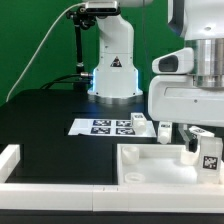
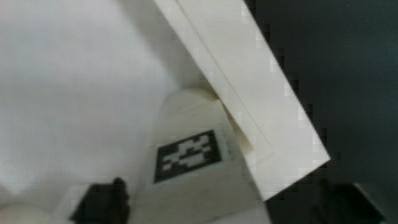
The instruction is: Assemble one leg
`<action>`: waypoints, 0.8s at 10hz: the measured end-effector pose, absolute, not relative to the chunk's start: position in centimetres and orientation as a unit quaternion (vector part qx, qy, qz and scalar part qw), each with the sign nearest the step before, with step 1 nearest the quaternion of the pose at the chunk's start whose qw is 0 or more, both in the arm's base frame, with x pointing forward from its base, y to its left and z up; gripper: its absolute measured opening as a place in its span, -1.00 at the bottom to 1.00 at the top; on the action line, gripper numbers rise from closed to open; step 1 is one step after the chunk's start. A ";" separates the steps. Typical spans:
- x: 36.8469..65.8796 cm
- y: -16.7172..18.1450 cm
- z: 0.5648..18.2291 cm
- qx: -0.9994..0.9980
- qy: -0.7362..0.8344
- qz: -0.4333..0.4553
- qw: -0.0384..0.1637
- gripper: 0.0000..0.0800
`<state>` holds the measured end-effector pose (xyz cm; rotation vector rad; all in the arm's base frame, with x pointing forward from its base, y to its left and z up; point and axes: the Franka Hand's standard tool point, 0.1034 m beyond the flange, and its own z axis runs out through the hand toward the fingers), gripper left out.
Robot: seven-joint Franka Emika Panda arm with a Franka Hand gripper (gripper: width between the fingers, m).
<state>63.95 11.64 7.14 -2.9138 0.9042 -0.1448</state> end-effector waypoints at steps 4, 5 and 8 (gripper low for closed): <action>63.7 11.7 7.0 -0.875 0.481 -0.027 0.047 -0.27; 63.7 11.8 7.0 -0.845 0.533 -0.015 0.045 -0.27; 64.2 12.1 7.1 -0.673 0.737 0.011 0.059 -0.27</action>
Offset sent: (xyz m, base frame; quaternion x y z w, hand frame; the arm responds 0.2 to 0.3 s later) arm 0.0065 -0.0042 0.0038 -0.0517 0.0067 0.2433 0.9686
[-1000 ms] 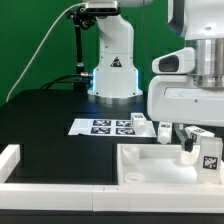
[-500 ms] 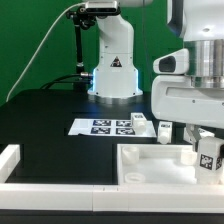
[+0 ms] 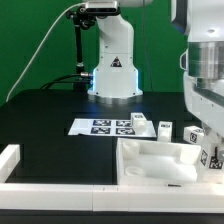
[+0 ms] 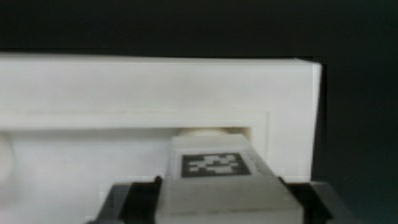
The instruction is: Assemble one leg
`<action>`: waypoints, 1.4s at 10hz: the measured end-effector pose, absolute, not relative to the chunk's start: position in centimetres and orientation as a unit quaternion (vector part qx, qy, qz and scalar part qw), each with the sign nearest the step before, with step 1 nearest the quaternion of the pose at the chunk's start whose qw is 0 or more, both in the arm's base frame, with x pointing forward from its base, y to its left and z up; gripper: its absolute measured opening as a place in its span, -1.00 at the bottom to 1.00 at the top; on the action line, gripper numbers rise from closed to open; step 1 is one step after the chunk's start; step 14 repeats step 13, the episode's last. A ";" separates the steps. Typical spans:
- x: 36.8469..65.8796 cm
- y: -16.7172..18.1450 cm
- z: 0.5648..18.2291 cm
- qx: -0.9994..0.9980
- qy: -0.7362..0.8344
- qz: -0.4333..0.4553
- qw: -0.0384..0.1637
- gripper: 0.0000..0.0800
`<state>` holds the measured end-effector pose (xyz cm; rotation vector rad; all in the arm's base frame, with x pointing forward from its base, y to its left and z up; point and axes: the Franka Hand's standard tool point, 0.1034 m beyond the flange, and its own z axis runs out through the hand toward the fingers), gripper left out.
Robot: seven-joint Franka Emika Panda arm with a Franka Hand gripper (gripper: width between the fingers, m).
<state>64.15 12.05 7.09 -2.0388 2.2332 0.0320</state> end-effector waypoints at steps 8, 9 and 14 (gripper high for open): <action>64.4 11.6 7.3 -0.561 0.825 0.021 0.070 0.00; 64.5 11.6 8.7 -0.572 0.816 0.020 0.080 0.35; 64.6 11.7 10.8 -0.584 0.806 0.020 0.092 0.62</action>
Offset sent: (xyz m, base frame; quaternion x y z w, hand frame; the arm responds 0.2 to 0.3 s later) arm -0.0014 -0.0064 -0.0018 0.0097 0.0083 0.2010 0.9795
